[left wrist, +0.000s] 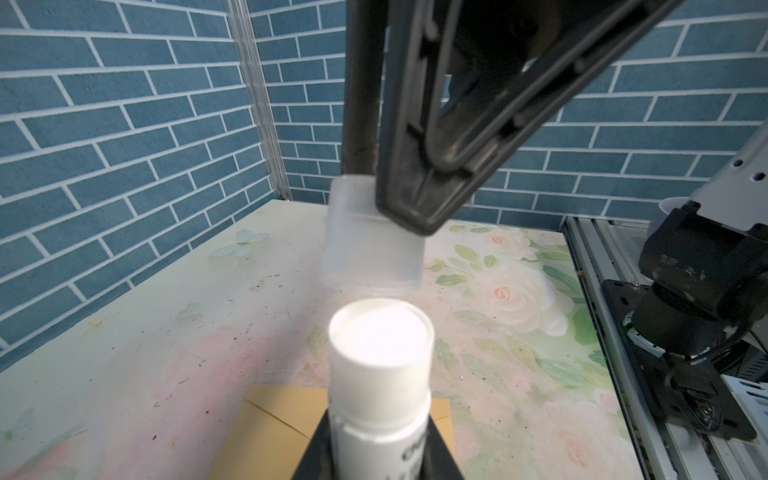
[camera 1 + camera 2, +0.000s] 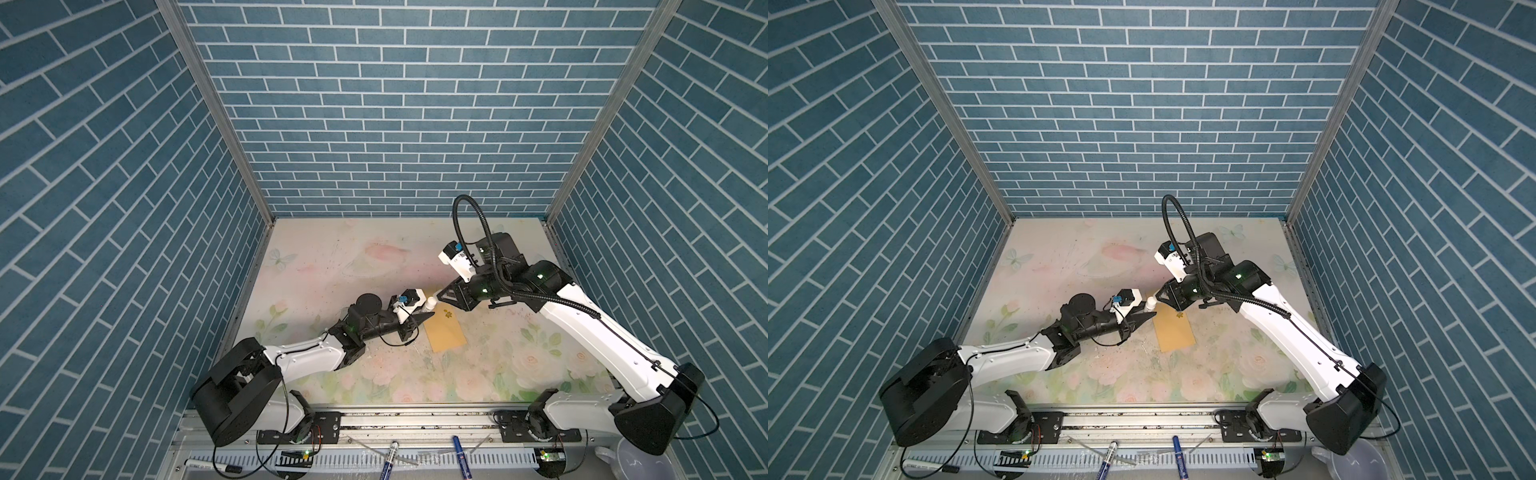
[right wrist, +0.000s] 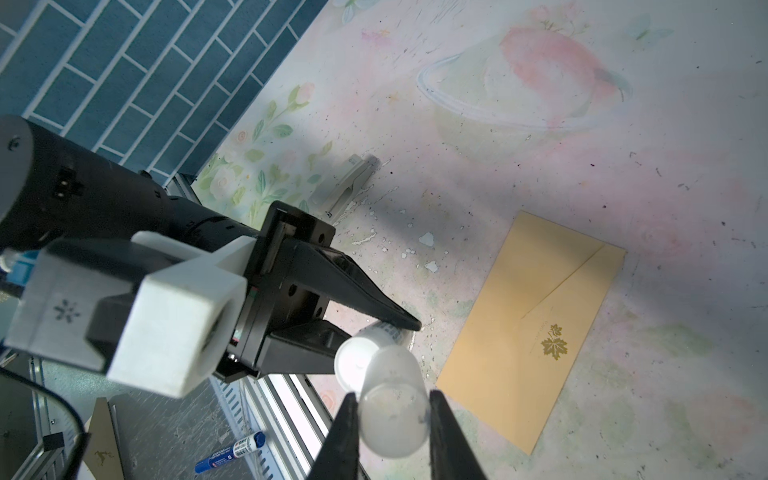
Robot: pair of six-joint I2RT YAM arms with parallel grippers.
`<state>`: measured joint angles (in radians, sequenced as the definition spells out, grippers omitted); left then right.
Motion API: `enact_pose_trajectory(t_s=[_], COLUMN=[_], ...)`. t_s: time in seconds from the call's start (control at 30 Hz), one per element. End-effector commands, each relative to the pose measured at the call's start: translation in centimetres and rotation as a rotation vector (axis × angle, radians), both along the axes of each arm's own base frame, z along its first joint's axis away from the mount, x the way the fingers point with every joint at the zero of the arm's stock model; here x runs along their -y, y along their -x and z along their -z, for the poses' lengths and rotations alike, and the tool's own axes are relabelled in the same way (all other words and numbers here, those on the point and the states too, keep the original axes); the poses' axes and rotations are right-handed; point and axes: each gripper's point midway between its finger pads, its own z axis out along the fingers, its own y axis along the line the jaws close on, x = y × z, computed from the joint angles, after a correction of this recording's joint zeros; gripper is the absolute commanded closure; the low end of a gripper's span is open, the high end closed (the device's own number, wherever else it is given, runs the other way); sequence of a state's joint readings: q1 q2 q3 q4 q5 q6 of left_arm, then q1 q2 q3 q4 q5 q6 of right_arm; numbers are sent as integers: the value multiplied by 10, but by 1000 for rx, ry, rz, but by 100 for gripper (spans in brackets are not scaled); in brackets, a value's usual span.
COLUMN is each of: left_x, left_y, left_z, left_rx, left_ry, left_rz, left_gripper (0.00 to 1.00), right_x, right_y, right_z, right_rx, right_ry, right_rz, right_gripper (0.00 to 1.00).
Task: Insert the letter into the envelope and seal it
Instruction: 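Carry the cap to the left gripper and press it onto the glue stick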
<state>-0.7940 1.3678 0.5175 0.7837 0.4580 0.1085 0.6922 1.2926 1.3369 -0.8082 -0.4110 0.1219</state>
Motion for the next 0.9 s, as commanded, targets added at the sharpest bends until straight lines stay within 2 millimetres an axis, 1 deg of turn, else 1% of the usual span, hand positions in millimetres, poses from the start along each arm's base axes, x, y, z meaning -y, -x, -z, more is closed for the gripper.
enact_pose_trajectory(t_s=[0.0,0.13,0.4,0.57,0.87], left_x=[2,2,2,2,3], left_y=[0,0,1,1,1], left_z=[-23,-22,-22,-22,-21], left_rx=[41,39,39,36,33], left_ry=[54,52,55,55,53], left_rz=[13,12,14,16,18], left_gripper=[100,100,100,100,100], right_x=[-3,-9,-13,-17,-21], right_y=[7,10,12,12,22], right_z=[9,7,13,13,18], right_rx=[-26,-42,-68,-70,-61], right_ry=[11,-18,-23,-32,-1], right_rz=[-52,-71,-80,-86,-137], right_gripper=[98,98,98,97,96])
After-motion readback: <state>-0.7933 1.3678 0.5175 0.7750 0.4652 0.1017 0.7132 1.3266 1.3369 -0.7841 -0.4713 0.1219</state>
